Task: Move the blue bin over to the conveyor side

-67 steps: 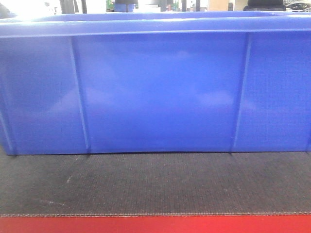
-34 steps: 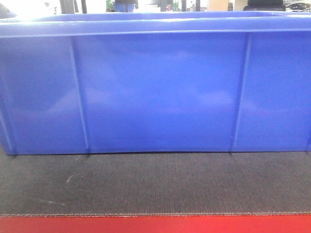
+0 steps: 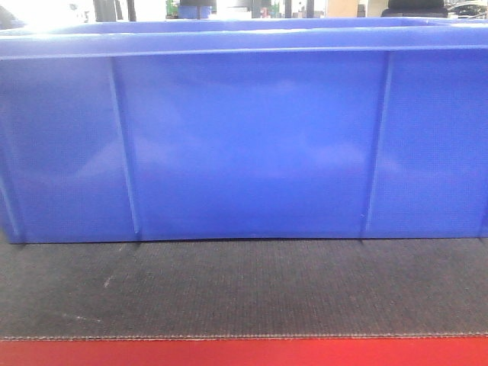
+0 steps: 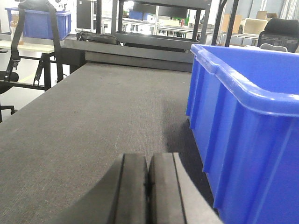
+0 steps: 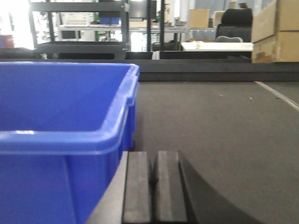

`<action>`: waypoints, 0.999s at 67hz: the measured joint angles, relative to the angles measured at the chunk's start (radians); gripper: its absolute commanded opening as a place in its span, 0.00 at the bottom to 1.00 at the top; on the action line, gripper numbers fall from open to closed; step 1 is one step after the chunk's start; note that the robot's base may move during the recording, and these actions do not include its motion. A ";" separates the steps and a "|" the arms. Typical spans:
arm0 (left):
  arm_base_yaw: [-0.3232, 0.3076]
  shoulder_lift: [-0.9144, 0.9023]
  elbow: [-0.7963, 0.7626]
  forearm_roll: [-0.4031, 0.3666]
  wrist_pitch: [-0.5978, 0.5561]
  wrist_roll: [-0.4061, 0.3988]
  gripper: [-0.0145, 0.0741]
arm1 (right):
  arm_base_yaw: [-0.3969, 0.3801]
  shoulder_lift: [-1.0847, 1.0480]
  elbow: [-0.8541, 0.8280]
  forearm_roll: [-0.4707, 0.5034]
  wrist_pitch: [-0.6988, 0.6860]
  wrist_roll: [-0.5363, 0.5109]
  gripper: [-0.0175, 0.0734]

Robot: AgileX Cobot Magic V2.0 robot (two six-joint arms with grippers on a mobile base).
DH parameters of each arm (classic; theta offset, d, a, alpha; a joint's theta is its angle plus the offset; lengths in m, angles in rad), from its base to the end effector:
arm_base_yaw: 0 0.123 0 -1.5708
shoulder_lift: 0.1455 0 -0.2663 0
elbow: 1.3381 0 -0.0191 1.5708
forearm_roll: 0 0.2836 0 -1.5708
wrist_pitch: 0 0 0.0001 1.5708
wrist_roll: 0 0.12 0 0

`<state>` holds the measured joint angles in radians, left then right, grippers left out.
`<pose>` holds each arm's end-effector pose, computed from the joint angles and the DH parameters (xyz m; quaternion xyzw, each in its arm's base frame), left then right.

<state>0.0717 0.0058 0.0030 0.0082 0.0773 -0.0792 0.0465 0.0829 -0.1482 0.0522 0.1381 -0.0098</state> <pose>0.1376 0.0100 0.2044 -0.0506 0.7049 0.0005 0.7075 0.1378 0.0073 0.2469 -0.0042 0.7019 0.0340 0.7114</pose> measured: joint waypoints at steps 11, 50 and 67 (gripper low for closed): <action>0.000 0.000 0.000 0.000 0.000 0.000 0.14 | -0.020 -0.072 0.134 0.011 -0.055 -0.006 0.10; 0.000 0.000 0.000 0.000 0.000 0.000 0.14 | -0.020 -0.076 0.149 0.015 -0.062 -0.006 0.10; 0.000 0.000 0.000 0.000 0.000 0.000 0.14 | -0.020 -0.076 0.149 0.015 -0.063 -0.006 0.10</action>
<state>0.0717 0.0058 0.0030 0.0082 0.0773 -0.0792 0.0261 0.0074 0.0009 0.0674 0.0747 -0.0157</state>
